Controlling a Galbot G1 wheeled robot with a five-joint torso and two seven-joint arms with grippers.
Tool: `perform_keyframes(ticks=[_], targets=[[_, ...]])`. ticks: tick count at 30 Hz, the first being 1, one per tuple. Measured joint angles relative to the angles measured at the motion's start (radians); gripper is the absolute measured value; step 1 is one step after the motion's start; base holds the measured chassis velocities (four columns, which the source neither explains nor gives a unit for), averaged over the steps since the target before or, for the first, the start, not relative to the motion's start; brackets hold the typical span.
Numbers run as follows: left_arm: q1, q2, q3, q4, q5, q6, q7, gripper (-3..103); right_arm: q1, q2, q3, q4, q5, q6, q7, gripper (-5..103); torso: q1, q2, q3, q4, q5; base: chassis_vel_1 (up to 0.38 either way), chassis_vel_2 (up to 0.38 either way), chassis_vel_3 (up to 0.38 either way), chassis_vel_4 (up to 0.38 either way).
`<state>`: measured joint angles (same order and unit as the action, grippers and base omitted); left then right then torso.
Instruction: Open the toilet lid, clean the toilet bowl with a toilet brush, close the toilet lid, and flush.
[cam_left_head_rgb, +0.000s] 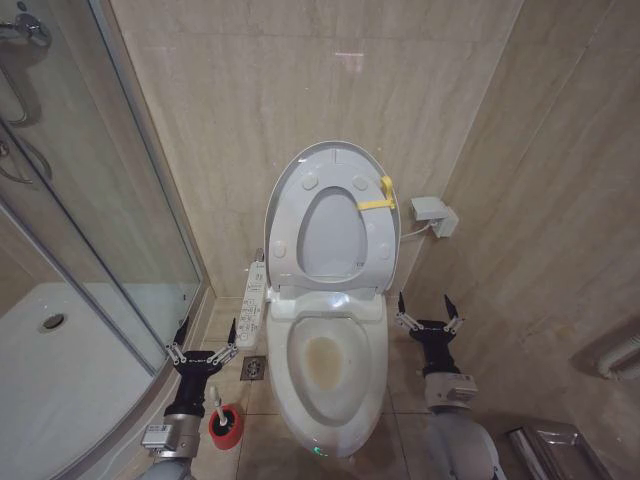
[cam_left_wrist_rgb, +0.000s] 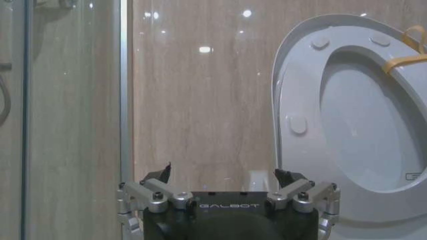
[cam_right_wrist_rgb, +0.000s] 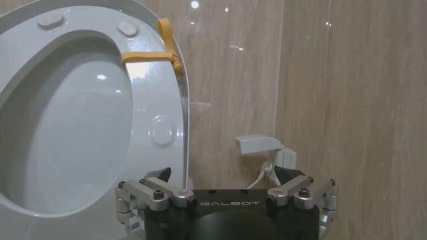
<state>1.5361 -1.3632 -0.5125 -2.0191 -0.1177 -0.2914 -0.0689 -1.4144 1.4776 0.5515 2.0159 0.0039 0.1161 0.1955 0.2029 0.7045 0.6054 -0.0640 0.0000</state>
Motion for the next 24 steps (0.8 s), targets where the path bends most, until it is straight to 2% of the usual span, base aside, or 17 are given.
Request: perform_keyframes(ticks=[24], targets=[[-0.001, 0.001, -0.001, 0.002, 0.001, -0.001, 0.000, 100, 0.000, 0.000, 0.000, 0.000, 0.000, 0.000, 0.000, 100, 0.000, 0.000, 0.000, 0.0000, 0.0000, 0.000, 0.000, 0.000, 0.000]])
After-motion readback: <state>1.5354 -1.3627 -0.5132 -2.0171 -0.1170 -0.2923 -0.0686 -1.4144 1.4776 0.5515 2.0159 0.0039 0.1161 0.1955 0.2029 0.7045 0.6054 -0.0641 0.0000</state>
